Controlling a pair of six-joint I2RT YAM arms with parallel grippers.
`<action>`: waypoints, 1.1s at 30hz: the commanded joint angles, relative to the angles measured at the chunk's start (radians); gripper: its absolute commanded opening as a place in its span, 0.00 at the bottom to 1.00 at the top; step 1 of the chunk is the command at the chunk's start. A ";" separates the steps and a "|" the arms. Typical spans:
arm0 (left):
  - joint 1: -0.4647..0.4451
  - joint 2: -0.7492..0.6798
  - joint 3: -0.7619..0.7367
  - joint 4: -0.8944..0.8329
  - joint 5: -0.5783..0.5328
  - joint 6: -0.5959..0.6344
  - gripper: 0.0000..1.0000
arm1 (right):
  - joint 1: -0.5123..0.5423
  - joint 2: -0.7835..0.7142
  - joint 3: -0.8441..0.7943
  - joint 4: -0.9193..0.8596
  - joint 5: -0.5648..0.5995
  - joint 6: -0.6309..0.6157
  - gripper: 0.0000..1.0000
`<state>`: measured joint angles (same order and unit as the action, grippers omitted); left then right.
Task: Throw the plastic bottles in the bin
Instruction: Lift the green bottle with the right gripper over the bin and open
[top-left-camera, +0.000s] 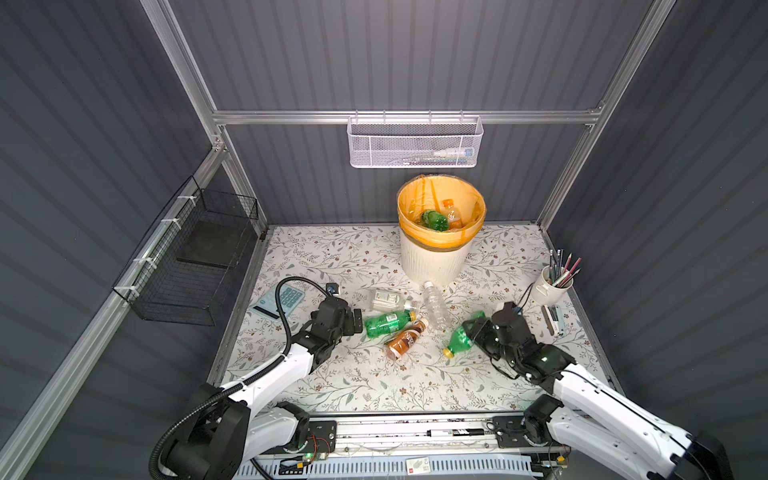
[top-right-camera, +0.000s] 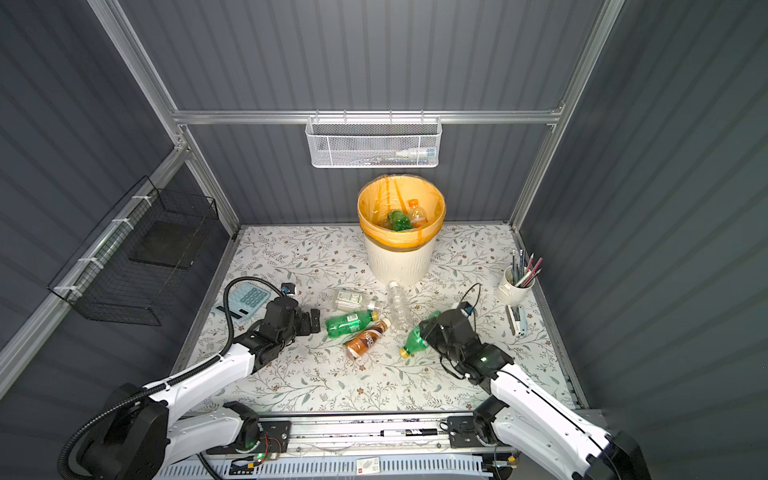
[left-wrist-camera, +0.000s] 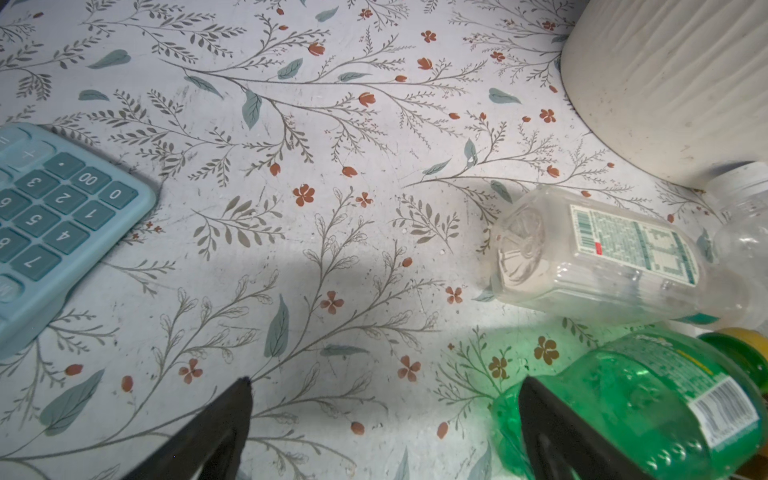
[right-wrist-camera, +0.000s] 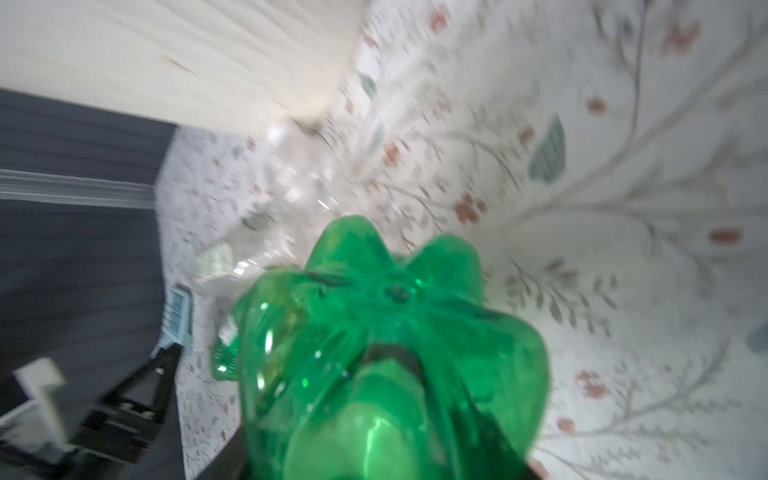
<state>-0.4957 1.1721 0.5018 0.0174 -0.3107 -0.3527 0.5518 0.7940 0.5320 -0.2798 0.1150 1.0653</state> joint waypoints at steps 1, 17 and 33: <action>0.003 0.014 0.026 0.019 0.016 -0.018 1.00 | -0.067 -0.056 0.189 -0.012 0.143 -0.343 0.52; 0.003 -0.007 0.007 0.023 0.025 -0.034 1.00 | -0.111 0.303 0.780 0.525 0.215 -0.921 0.59; 0.000 -0.107 -0.002 0.015 0.107 0.044 1.00 | -0.163 0.622 1.024 0.137 0.106 -0.840 0.99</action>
<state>-0.4957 1.0870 0.5018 0.0238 -0.2558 -0.3504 0.3943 1.5482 1.5917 -0.2501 0.1917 0.2062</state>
